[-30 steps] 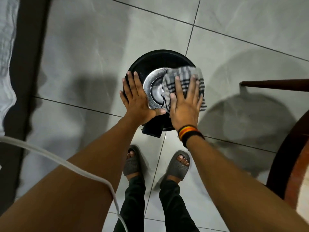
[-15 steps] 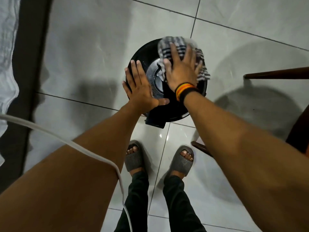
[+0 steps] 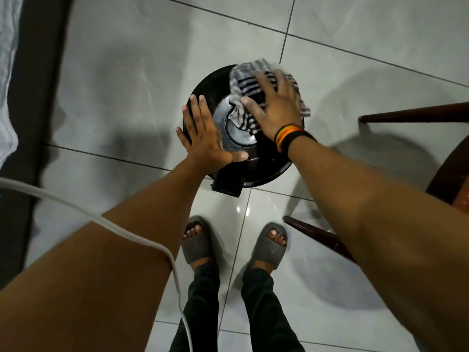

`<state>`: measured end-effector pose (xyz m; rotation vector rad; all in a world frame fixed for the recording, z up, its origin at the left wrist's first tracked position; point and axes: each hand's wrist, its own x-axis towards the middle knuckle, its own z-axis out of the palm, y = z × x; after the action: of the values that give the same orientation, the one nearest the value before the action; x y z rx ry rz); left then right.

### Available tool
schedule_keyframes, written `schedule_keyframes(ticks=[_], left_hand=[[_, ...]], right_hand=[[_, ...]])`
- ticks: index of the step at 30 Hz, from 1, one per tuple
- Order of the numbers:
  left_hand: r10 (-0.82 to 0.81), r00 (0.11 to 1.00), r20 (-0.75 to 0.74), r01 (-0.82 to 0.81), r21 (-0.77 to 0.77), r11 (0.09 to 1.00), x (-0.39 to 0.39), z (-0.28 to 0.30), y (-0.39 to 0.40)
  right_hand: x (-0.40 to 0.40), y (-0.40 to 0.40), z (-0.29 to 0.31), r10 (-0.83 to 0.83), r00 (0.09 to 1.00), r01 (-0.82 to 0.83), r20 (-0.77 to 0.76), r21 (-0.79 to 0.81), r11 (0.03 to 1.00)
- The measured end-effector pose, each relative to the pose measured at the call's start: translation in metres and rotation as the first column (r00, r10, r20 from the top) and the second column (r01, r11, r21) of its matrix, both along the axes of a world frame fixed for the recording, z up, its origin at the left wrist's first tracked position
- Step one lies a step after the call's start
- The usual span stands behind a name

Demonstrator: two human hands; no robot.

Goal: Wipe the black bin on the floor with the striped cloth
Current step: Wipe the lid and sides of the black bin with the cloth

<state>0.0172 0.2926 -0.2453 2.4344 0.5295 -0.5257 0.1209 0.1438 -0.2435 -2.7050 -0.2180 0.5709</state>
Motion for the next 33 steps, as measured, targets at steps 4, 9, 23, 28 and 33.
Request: schedule_keyframes(ticks=[4,9,23,28,33], left_hand=[[0.008,1.0,-0.019,-0.008,-0.021,1.0,0.002,0.002,0.0],[-0.002,1.0,0.002,0.002,0.01,1.0,-0.001,0.0,0.001],[0.403,0.901,-0.159,-0.426,-0.16,0.89,-0.024,0.022,-0.055],[-0.02,0.984,0.177,0.002,0.1,0.995,0.022,0.021,0.001],[-0.492,0.869,-0.053,0.494,0.055,0.868,0.114,0.031,0.042]], right_hand=[[-0.069,-0.007,-0.004,-0.449,0.893,0.444,0.031,0.102,0.89],[-0.146,0.037,-0.002,-0.73,0.682,0.722,-0.051,0.205,0.66],[-0.103,-0.038,-0.017,-0.389,0.921,0.373,0.019,0.25,0.894],[-0.103,-0.041,-0.021,-0.378,0.924,0.353,0.047,0.272,0.895],[-0.106,-0.041,-0.025,-0.396,0.916,0.367,0.057,0.275,0.889]])
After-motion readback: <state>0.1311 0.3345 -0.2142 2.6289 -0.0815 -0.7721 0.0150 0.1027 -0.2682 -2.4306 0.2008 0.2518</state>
